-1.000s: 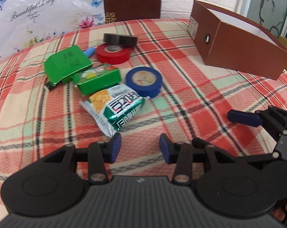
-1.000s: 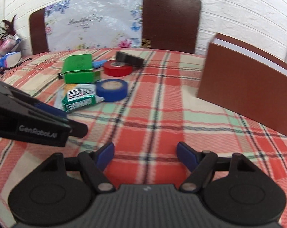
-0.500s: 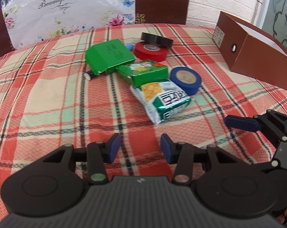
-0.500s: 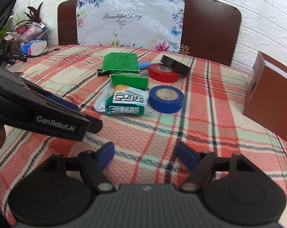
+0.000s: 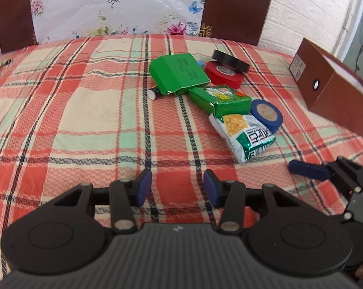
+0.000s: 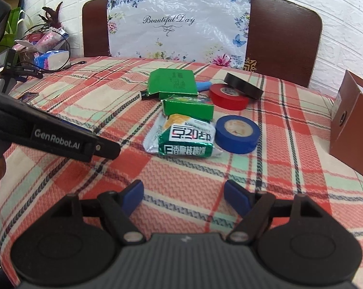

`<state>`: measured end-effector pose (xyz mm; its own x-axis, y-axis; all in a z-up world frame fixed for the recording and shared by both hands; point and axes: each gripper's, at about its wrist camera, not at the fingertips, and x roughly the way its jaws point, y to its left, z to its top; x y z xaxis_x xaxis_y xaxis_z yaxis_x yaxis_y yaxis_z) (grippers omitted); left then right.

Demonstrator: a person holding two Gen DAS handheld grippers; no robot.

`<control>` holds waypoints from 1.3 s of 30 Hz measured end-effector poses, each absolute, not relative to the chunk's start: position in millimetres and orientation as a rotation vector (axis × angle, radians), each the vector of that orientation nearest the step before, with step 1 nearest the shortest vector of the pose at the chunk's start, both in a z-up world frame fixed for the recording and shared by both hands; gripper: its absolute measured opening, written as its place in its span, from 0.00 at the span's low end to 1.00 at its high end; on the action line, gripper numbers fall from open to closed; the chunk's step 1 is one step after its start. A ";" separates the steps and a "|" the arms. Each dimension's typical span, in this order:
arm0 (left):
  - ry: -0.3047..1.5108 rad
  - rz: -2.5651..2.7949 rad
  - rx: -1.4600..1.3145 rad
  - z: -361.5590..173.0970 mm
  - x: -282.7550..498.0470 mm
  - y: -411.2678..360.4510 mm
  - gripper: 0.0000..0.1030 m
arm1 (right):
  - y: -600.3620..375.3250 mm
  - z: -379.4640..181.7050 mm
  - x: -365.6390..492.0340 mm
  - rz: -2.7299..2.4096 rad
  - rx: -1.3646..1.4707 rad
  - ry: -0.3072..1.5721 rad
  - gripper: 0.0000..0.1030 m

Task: Organize objects
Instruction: 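Return the left gripper to the table toward the snack bag, then grasp the green-and-white snack bag with the left gripper and drop it into the box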

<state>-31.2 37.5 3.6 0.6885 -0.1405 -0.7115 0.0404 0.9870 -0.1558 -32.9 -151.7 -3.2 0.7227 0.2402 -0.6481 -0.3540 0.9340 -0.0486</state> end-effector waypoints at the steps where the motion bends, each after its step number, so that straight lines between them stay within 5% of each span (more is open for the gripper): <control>1: 0.809 -0.104 -0.159 4.9 -30.6 43.2 0.48 | -150.1 -3.3 -32.9 0.338 -0.176 0.688 0.74; 11: 0.825 -0.093 -0.302 7.6 -20.3 76.1 0.48 | -147.7 -2.4 11.2 0.329 -0.142 0.687 0.84; 13: 0.830 -0.107 -0.325 7.7 -20.2 77.6 0.48 | -145.3 -4.9 25.3 0.339 -0.127 0.699 0.82; 16: 0.845 -0.167 -0.400 8.3 -17.5 79.9 0.49 | -139.1 -3.8 29.1 0.366 -0.111 0.698 0.58; 19: 0.869 -0.237 -0.474 7.6 -13.2 74.6 0.48 | -130.1 -1.5 12.4 0.389 -0.197 0.673 0.52; 26: 0.925 -0.364 -0.402 -0.8 -14.9 24.4 0.51 | -121.2 -3.1 -44.9 0.444 -0.297 0.612 0.51; 32: 0.933 -0.373 -0.384 2.3 -13.6 9.0 0.43 | -133.9 0.5 -46.3 0.432 -0.222 0.617 0.51; 39: 0.829 -0.458 -0.266 54.0 9.4 -44.5 0.43 | -172.9 30.7 -47.8 0.311 -0.188 0.450 0.50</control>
